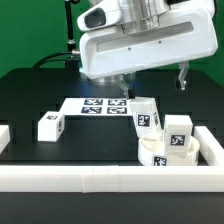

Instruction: Assemble stool

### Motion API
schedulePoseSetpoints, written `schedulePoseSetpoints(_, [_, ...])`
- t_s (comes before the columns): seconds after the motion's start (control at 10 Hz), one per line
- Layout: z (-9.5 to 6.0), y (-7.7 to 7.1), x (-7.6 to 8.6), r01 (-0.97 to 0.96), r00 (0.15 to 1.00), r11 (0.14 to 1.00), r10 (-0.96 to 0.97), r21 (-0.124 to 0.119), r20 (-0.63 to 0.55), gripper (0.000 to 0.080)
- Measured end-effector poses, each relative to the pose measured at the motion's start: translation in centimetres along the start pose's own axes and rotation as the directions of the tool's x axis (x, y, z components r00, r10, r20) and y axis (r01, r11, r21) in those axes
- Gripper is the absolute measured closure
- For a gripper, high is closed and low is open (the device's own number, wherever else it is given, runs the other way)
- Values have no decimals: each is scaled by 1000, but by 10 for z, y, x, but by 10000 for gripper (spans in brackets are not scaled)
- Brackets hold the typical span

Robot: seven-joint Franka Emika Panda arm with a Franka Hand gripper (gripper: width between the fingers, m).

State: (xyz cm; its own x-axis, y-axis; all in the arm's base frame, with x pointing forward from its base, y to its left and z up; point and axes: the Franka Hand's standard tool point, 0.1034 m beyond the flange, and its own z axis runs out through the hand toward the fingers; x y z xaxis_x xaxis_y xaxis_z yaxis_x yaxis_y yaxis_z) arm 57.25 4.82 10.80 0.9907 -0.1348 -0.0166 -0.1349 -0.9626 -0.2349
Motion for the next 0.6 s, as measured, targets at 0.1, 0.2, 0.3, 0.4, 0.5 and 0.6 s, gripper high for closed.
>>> schedulePoseSetpoints(0.1, [0,1,1,104,995,994,-104,-41,4,151])
schedulePoseSetpoints(0.2, [-2,1,5,244,970,967,-245,-76,-2,151])
schedulePoseSetpoints(0.3, [-2,1,7,420,907,902,-422,-100,6,151])
schedulePoseSetpoints(0.4, [-2,2,7,525,850,845,-526,-100,18,151])
schedulePoseSetpoints(0.5, [-2,3,8,608,793,788,-608,-100,29,151])
schedulePoseSetpoints(0.6, [-2,4,8,679,733,727,-679,-100,42,151])
